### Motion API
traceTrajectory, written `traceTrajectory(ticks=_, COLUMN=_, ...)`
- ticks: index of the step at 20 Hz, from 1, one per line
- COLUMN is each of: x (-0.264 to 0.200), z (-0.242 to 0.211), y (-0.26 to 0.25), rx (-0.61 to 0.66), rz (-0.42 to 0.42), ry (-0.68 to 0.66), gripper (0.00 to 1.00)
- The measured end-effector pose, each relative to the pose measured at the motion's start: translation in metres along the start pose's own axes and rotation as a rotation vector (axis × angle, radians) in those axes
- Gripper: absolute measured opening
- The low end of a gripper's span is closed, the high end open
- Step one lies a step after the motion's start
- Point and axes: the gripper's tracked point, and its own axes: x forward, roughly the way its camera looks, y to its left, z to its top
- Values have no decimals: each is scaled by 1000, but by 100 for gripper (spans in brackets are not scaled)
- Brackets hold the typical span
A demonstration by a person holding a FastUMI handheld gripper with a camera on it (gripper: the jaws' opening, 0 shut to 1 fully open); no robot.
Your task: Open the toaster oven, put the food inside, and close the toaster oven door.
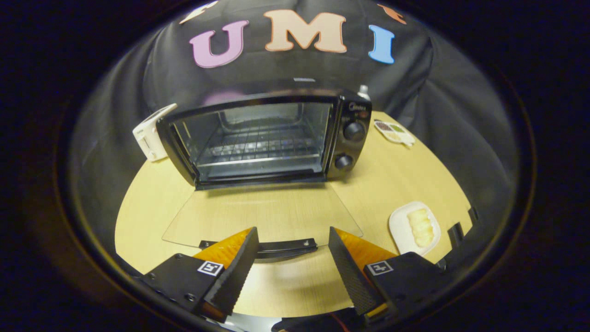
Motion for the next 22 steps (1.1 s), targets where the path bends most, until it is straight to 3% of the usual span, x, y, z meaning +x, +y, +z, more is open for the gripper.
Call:
traceTrajectory(ticks=5, x=21, z=-28, y=2, rx=3, rz=2, ry=104, gripper=97)
traceTrajectory(ticks=15, x=34, z=-2, y=-3, rx=25, rz=-12, ry=110, gripper=97)
traceTrajectory(ticks=18, x=31, z=3, y=-24, rx=-8, rz=-55, ry=121, gripper=96)
traceTrajectory(ticks=22, x=21, z=26, y=-67, rx=55, rz=-114, ry=84, gripper=96)
